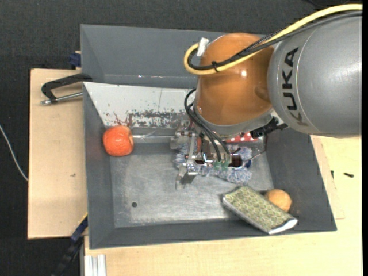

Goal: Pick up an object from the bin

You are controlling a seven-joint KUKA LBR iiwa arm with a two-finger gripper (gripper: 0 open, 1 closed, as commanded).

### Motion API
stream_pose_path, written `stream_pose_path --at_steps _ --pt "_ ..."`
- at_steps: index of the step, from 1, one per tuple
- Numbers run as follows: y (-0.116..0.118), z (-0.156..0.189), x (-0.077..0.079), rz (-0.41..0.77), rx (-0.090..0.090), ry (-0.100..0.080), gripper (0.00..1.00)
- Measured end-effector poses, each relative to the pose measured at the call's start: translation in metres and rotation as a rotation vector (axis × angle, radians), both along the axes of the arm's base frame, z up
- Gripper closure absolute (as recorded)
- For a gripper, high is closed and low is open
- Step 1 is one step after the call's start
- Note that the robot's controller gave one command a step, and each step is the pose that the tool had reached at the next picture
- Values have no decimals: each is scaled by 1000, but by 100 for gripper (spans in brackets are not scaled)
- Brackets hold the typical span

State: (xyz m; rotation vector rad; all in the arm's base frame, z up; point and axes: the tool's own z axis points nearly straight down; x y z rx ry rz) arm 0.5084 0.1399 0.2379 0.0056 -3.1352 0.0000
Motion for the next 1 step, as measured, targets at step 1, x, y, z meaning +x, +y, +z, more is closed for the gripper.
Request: stream_pose_path --at_steps 1 --pt "-1 5 2 -3 2 -8 0"
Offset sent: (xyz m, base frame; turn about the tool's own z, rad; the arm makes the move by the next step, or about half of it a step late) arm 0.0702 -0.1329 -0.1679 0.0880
